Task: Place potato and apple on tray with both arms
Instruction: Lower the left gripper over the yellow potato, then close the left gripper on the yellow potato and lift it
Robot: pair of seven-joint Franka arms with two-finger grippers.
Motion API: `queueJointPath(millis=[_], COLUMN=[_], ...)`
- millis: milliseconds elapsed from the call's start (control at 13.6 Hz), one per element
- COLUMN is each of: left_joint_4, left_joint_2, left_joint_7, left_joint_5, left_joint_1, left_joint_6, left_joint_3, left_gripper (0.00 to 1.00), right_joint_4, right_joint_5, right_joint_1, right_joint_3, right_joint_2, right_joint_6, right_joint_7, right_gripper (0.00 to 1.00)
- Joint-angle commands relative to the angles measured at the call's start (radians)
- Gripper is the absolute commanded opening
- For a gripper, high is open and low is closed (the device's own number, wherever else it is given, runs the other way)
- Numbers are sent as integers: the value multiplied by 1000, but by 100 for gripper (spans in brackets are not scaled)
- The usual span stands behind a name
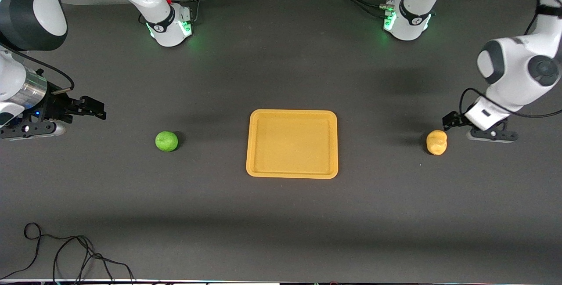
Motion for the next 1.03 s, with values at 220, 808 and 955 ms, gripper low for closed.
queueJointPath(millis=[220, 808, 955], left_joint_4=[12, 12, 18], left_joint_2=[196, 209, 180], left_joint_7=[11, -15, -14], left_joint_5=[8, 7, 7], left_joint_1=[-27, -39, -36], left_joint_6=[245, 202, 175], left_joint_3=[1, 1, 1], left_gripper=[100, 42, 36], right_joint_4=[-3, -5, -5], right_joint_5=[7, 7, 7], right_joint_1=[6, 6, 6], right_joint_3=[-3, -3, -3], right_joint_2=[10, 18, 17], right_joint_6=[19, 19, 18], right_joint_7=[24, 24, 22], right_gripper=[100, 100, 100])
